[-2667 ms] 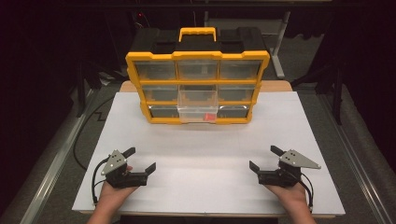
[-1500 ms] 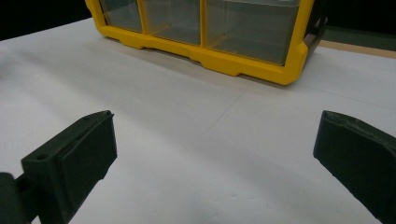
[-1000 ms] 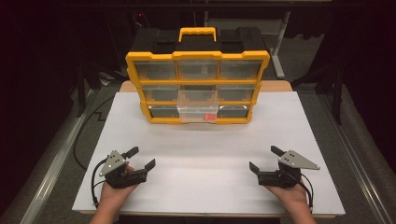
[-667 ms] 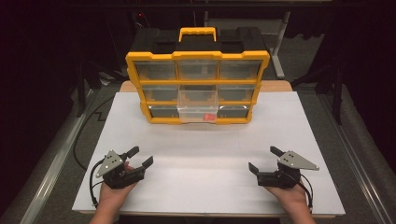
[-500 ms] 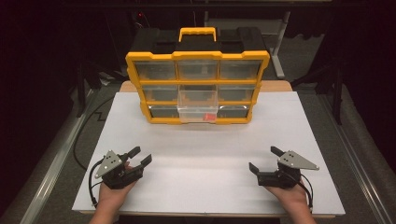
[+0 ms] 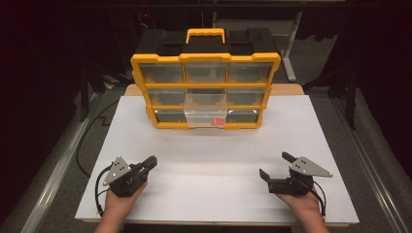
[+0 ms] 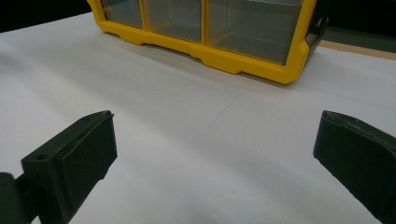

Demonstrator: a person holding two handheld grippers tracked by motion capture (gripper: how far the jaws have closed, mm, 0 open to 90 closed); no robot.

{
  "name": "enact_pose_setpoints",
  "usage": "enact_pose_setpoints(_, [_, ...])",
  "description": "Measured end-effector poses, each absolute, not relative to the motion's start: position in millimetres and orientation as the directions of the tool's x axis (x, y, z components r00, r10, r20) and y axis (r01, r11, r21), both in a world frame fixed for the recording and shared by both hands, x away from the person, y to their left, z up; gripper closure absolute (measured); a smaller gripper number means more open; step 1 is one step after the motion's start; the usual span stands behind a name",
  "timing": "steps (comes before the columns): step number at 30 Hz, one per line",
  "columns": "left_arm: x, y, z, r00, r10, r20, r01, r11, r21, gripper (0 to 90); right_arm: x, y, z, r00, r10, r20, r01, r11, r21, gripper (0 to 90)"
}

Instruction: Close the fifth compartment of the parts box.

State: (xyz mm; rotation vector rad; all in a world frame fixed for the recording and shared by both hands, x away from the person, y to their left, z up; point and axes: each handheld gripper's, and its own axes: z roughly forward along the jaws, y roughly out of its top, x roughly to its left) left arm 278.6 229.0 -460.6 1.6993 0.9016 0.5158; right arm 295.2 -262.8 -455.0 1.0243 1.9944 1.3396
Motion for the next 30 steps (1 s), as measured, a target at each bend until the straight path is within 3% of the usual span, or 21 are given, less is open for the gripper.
enact_pose_setpoints(3, [279, 228, -460, 0.621, 0.777, -0.100, 0.305, -0.122, 0.944, 89.5, 296, -263, -455, -0.575, 0.818, -0.014, 0.299, 0.226, 0.927, 0.0])
enact_pose_setpoints(21, [285, 204, -446, 0.652, 0.755, -0.071, 0.255, -0.130, 0.958, 89.8, 295, -263, -455, -0.576, 0.817, -0.017, 0.298, 0.229, 0.927, 0.0])
enact_pose_setpoints(30, [299, 182, -434, 0.671, 0.735, -0.102, 0.266, -0.109, 0.958, 89.8, 295, -264, -454, -0.572, 0.820, -0.017, 0.293, 0.223, 0.930, 0.0])
